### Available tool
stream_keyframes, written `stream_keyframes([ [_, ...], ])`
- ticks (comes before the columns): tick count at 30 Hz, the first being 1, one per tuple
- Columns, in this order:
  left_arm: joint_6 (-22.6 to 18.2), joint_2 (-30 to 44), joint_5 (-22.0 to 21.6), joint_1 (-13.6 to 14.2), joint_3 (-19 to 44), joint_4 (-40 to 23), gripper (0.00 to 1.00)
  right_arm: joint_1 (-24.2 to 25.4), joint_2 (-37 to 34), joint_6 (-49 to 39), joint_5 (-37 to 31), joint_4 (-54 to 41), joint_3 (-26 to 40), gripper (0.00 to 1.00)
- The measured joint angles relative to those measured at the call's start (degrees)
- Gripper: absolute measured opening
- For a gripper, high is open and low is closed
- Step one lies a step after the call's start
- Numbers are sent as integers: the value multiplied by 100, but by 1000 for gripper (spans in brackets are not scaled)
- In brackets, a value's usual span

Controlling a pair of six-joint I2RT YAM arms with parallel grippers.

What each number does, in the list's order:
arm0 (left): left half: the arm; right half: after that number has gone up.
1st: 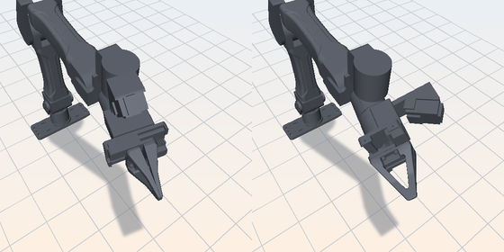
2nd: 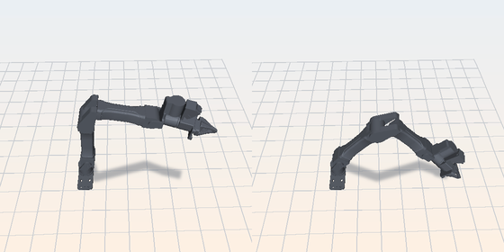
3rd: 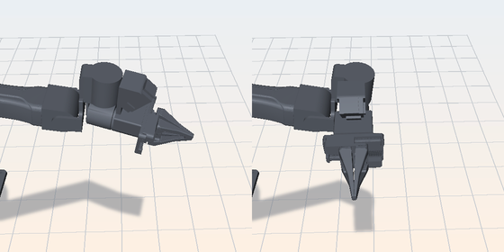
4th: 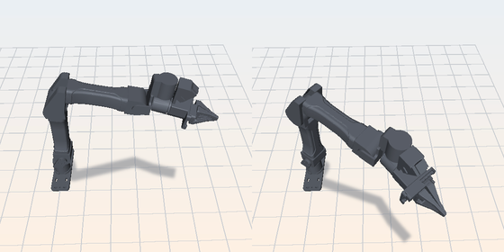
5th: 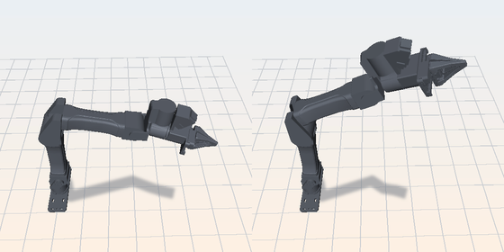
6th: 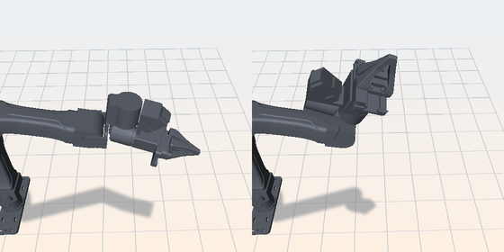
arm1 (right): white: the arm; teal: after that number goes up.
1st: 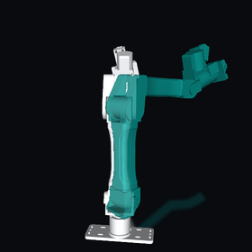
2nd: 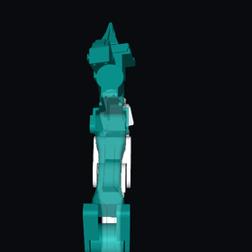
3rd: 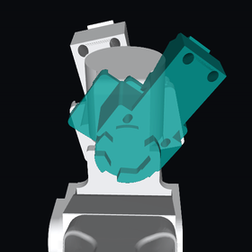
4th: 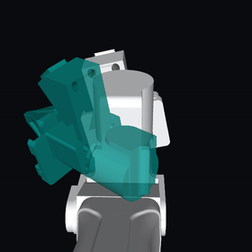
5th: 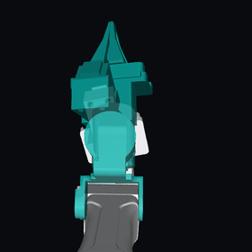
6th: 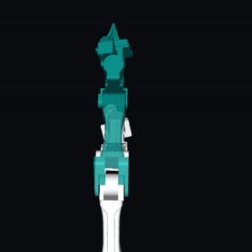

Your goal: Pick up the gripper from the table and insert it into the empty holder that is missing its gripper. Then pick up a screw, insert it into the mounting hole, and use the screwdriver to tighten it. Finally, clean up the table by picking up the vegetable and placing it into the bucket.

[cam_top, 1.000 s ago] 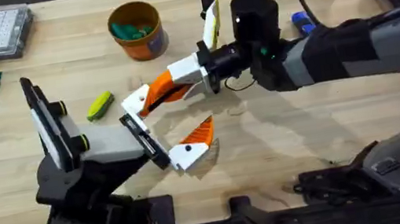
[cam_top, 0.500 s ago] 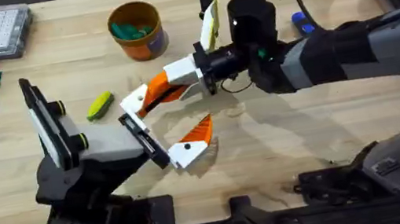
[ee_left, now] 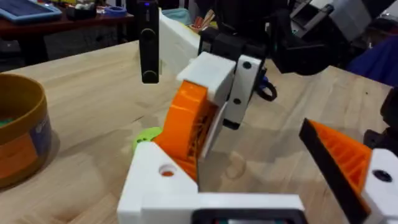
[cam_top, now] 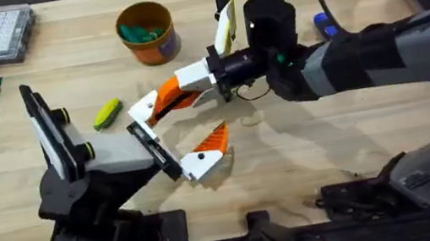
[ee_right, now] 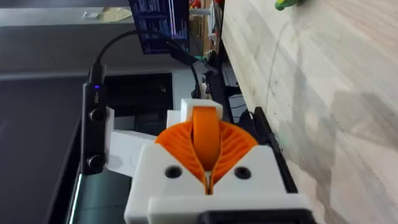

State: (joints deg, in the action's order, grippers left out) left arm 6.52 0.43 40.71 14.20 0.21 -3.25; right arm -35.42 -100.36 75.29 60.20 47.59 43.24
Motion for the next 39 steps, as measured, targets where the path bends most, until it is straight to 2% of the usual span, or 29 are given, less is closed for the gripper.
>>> stream_keyframes([
  [8, 0, 1, 0, 0, 0, 0, 991, 0, 0, 0, -10, 0, 0, 17],
  [9, -1, 0, -3, 0, 0, 0, 991, 0, 0, 6, -17, 0, 0, 38],
  [11, -17, 0, -23, 0, 0, 2, 991, -7, 0, 0, -72, -46, 0, 205],
  [13, -31, 0, -63, 0, 0, 4, 991, -21, 0, -11, -133, -84, 0, 268],
  [21, -112, -1, -140, 0, 0, 11, 991, -42, 0, -27, -259, -139, -2, 427],
  [39, -170, -7, -105, 0, 0, 12, 991, -28, -25, -26, -380, -136, -2, 518],
])
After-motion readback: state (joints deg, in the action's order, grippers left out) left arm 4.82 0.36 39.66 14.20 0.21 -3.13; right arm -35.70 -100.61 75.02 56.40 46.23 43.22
